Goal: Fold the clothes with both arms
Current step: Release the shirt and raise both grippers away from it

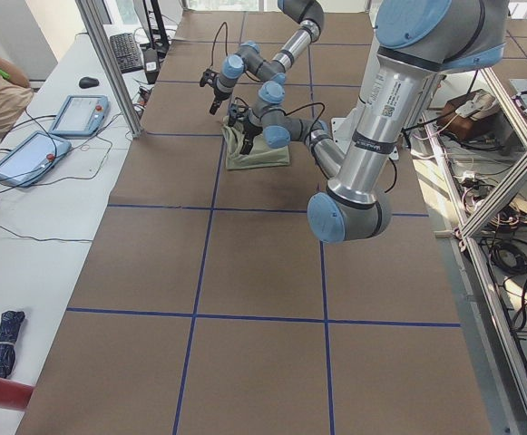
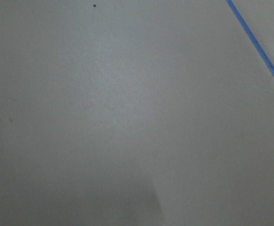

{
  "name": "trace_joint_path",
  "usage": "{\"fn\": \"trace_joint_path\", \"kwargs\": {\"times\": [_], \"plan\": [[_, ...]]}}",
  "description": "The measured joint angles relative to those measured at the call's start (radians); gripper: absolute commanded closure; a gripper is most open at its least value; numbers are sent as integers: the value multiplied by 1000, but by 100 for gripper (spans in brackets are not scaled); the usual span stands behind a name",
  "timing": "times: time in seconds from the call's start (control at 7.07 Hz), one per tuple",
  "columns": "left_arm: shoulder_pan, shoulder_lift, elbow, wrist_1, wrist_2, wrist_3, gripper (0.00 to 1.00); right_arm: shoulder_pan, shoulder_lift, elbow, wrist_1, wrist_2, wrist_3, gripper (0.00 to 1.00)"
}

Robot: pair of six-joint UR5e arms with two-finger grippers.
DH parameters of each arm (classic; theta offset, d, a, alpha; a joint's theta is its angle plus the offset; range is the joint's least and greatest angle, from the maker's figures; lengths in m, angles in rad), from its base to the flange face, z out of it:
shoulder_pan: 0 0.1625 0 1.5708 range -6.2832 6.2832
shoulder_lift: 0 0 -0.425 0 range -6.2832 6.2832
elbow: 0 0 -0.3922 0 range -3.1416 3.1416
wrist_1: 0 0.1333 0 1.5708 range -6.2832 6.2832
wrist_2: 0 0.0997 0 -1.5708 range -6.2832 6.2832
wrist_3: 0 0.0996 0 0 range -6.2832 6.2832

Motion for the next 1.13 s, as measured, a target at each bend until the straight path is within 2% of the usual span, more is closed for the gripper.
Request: {"fn": "trace_joint_path", "kwargs": {"times": [0.14, 0.42, 0.71, 1.13], "plan": [[5, -5, 20, 3, 4, -1, 0, 33, -3, 46, 0, 71, -46, 0], [17, -32, 86, 11, 14, -2, 0, 50, -30, 134, -1, 130, -77, 0], [26, -78, 173, 12, 60, 6, 0, 50, -58, 184, -2, 141, -81, 0], [16, -121, 279, 6, 122, 21, 0, 50, -63, 193, -1, 142, -82, 0]]}}
